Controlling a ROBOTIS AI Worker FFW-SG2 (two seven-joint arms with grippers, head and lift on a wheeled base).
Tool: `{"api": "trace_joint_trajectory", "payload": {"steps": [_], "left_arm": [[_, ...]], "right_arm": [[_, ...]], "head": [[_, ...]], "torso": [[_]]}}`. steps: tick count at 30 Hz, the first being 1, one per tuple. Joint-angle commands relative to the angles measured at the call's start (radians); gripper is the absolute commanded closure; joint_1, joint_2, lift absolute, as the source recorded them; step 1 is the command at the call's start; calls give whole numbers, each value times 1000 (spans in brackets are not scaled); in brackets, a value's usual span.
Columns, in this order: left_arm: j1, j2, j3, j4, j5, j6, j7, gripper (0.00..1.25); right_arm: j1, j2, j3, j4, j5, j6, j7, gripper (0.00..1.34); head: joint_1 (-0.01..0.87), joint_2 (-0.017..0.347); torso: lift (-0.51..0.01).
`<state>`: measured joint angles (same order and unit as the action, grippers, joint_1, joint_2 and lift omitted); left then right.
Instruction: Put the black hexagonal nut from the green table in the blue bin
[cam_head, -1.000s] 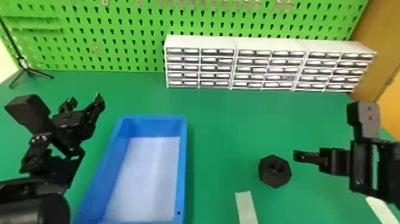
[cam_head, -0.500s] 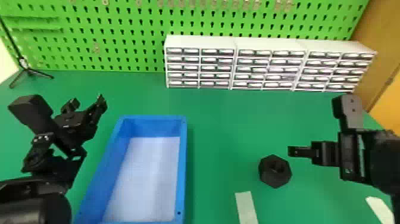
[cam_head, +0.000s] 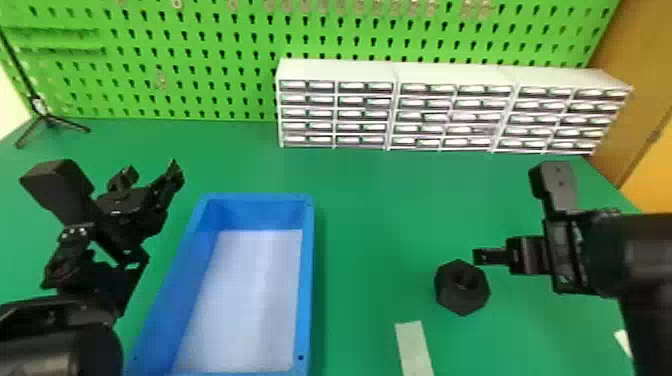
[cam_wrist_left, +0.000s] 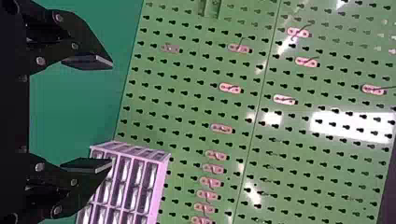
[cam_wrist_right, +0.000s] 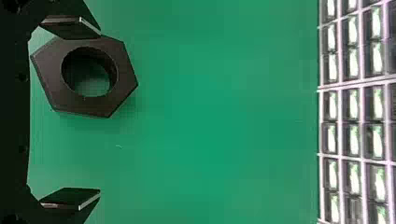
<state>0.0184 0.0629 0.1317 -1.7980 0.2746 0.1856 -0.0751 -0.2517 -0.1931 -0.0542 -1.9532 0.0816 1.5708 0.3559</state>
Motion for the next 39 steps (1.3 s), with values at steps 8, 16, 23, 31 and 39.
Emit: {"api": "trace_joint_trajectory", "payload": {"steps": [8, 16, 23, 31, 39], "left_arm": [[-2, 0, -4, 2, 0, 5, 0, 502], [-2, 0, -6, 3, 3, 6, 0, 502], [-2, 0, -7, 3, 5, 6, 0, 502], [-3, 0, -7, 3, 5, 8, 0, 502], [-5, 0, -7, 3, 6, 8, 0, 502]], "right_arm": [[-75, -29, 74, 134, -25, 1, 0, 104], [-81, -26, 83, 188, -20, -20, 0, 107], [-87, -26, 80, 224, -8, -41, 0, 107], [-101, -26, 71, 273, -3, -83, 0, 108], [-107, -25, 74, 306, -3, -107, 0, 107]], "head": [[692, 8], [692, 8], [692, 8], [692, 8], [692, 8]], "torso": [[-97], [-97], [-97], [-97], [-97]]}}
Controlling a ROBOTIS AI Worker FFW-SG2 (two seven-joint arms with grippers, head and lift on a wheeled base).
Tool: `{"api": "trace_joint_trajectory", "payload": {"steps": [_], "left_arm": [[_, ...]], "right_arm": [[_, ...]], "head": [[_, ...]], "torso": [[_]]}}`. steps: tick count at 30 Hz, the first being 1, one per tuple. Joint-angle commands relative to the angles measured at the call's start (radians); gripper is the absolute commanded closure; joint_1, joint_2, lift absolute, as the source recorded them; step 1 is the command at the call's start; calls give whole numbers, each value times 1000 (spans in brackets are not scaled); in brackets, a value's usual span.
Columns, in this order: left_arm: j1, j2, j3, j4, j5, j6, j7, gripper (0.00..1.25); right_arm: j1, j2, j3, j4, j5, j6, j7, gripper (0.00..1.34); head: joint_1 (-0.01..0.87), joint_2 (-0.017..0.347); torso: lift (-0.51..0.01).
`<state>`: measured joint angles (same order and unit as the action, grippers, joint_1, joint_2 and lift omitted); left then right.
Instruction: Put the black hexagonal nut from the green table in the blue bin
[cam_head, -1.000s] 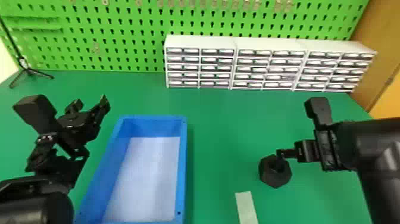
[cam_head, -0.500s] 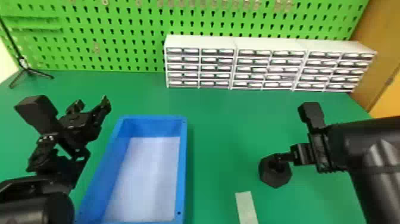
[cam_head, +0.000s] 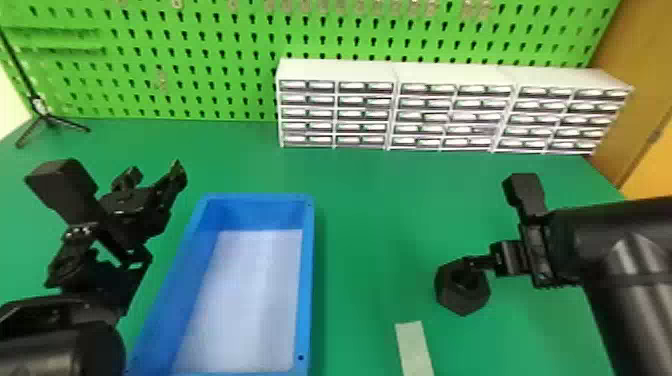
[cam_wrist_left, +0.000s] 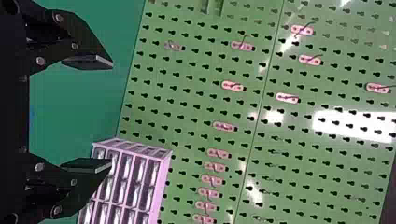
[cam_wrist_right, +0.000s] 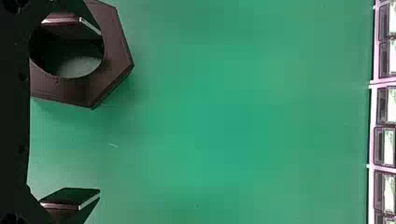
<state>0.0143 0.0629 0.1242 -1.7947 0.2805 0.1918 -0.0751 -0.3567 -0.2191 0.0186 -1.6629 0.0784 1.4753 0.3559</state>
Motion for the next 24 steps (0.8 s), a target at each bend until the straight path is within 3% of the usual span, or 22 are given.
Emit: {"api": "trace_joint_trajectory", "payload": {"steps": [1, 24], "left_arm": [[0, 0, 0, 0, 0, 0, 0, 502], [0, 0, 0, 3, 2, 1, -2, 502]], "right_arm": [[-2, 1, 3, 20, 0, -13, 0, 108], [-10, 4, 24, 80, 1, -33, 0, 104]], "head": [[692, 8], [692, 8]], "torso": [[-97], [-97]]}}
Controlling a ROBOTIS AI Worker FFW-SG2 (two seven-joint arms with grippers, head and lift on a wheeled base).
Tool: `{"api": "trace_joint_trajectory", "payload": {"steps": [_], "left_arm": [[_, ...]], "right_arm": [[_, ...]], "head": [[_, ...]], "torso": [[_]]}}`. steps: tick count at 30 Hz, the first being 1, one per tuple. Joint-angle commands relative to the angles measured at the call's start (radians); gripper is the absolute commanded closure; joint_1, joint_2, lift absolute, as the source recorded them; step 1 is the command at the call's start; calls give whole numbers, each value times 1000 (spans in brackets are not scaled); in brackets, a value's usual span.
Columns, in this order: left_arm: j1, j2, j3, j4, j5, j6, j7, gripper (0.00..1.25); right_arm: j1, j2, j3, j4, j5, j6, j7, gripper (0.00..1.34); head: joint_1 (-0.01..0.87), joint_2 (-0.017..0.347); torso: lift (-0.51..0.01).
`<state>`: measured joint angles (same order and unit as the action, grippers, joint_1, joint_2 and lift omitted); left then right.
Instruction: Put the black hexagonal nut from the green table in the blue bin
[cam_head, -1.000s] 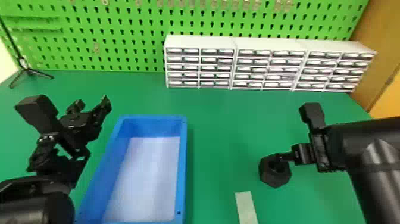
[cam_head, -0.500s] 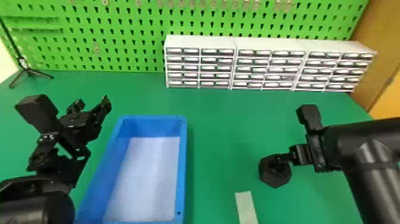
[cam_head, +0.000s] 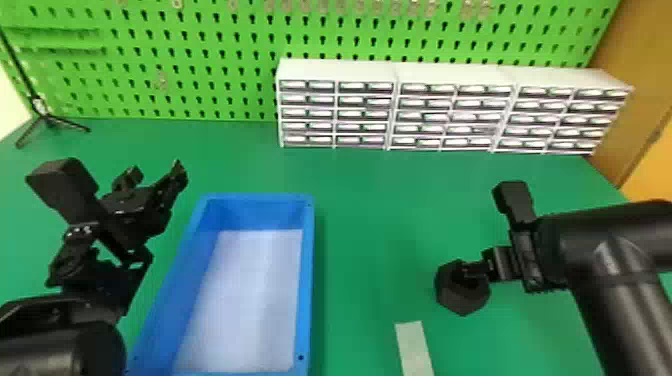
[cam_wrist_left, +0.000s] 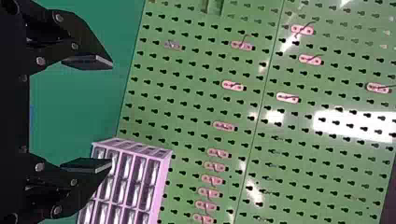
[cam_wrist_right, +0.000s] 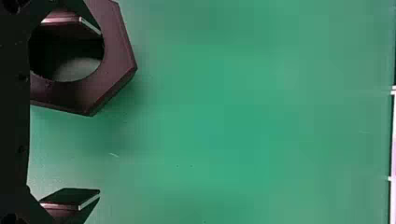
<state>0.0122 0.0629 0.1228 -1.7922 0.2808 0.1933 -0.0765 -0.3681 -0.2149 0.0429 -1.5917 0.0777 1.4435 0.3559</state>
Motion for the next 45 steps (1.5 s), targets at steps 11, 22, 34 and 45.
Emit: {"api": "trace_joint_trajectory", "payload": {"steps": [11, 22, 34, 45], "left_arm": [[3, 0, 1, 1, 5, 0, 0, 502], [3, 0, -2, 2, 6, 0, 0, 502], [3, 0, -2, 2, 8, 0, -2, 502], [5, 0, -2, 5, 15, 0, -2, 502]], "right_arm": [[6, 0, 0, 30, 2, -21, 0, 104], [9, -1, 0, 50, -6, -34, 0, 107], [14, -3, -2, 50, -7, -40, 2, 283], [21, 2, 0, 49, -10, -61, 2, 817]], "head": [[692, 8], [692, 8], [692, 8], [692, 8]], "torso": [[-97], [-97], [-97], [-97]]}}
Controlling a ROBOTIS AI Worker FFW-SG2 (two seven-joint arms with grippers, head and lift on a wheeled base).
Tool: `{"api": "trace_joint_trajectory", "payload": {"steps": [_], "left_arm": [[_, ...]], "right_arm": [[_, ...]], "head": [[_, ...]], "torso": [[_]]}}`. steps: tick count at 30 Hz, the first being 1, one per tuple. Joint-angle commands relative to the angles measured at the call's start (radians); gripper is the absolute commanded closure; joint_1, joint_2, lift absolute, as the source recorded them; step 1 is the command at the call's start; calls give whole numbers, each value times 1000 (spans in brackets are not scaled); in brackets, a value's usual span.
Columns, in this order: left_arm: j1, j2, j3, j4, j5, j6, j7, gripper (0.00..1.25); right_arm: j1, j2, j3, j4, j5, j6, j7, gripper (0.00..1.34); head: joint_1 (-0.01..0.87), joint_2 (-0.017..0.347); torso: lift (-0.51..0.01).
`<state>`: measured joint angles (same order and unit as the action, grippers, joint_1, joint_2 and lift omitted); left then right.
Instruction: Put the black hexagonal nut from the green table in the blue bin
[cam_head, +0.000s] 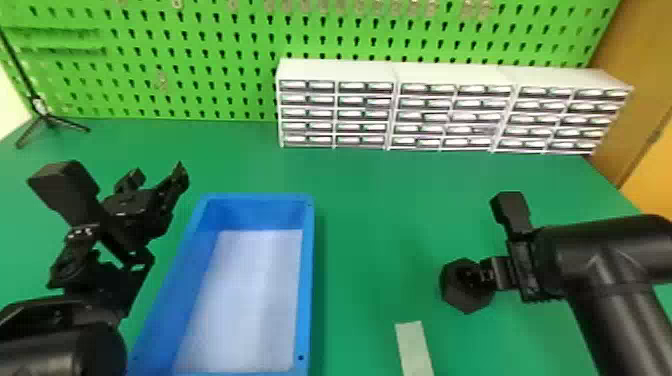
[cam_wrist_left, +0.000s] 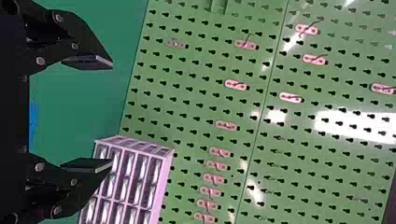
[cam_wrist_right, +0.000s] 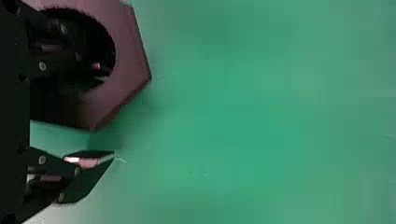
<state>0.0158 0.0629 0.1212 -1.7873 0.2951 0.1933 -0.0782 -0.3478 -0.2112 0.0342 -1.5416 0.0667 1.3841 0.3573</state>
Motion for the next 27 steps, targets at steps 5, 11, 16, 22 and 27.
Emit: {"api": "trace_joint_trajectory", "payload": {"steps": [5, 11, 16, 22, 27], "left_arm": [[1, 0, 0, 0, 1, 0, 0, 502], [1, 0, 0, 0, 2, 0, 0, 502], [1, 0, 0, 0, 2, 0, 0, 502], [1, 0, -2, 0, 4, 0, 0, 502], [1, 0, -2, 0, 2, 2, 0, 502]], "right_arm": [[1, -4, 18, -3, 4, -2, 0, 993], [3, -4, 18, -8, 4, -10, 0, 1018], [6, -2, 16, -14, 4, -14, 0, 1018], [15, 7, -16, -40, 5, -50, 0, 1016], [38, 12, -66, -78, -12, -146, 0, 1016]], "head": [[692, 8], [692, 8], [692, 8], [692, 8], [692, 8]], "torso": [[-97], [-97], [-97], [-97], [-97]]}}
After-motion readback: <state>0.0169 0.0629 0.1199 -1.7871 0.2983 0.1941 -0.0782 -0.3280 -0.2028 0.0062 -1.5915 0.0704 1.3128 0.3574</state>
